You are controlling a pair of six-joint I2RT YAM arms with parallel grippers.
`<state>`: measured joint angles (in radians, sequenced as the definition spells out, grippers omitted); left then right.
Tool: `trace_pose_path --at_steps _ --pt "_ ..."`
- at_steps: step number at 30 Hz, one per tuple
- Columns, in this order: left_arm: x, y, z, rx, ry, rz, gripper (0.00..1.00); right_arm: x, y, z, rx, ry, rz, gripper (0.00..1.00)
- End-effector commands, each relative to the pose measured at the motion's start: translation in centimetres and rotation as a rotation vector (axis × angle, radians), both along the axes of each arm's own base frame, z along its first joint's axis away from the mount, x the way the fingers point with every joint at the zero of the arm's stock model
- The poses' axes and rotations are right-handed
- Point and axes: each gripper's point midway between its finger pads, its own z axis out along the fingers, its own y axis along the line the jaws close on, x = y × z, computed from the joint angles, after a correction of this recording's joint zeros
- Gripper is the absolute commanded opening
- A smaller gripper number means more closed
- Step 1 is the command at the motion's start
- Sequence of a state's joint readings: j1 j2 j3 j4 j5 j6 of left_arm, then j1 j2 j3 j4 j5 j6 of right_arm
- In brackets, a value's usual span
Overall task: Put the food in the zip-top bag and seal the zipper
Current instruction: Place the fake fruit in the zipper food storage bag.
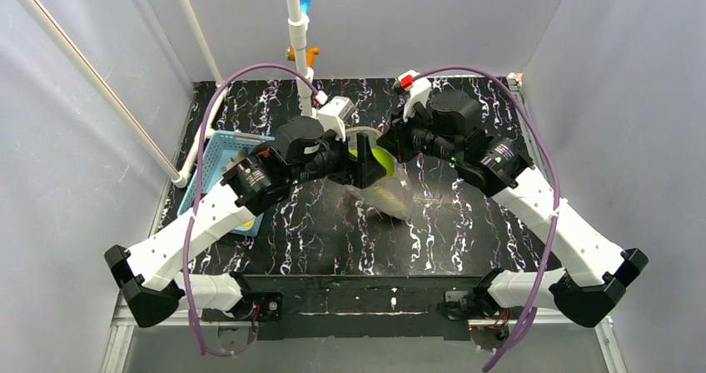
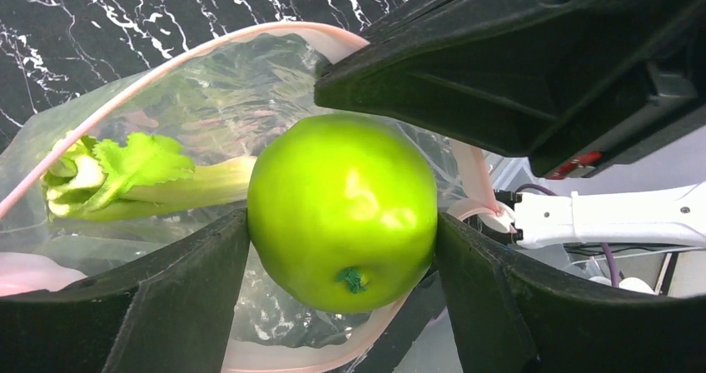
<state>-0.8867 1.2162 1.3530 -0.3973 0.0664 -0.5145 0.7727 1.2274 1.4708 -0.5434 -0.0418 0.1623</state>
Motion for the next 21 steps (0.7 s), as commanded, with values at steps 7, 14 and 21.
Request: trace_pose_path --at_steps 7,14,21 --pt "-1.1 0.7 3.1 -0.019 -0.075 -0.053 0.97 -0.2 0.3 3.4 0.080 -0.071 0.017 0.01" --pt "-1.6 3.4 4.4 0.007 -0.137 -0.009 0.95 -0.3 0.0 3.2 0.077 -0.076 0.008 0.01" --pt "-2.8 9.6 4.6 0.178 -0.188 0.086 0.96 -0.1 -0.2 2.5 0.066 -0.075 -0.002 0.01"
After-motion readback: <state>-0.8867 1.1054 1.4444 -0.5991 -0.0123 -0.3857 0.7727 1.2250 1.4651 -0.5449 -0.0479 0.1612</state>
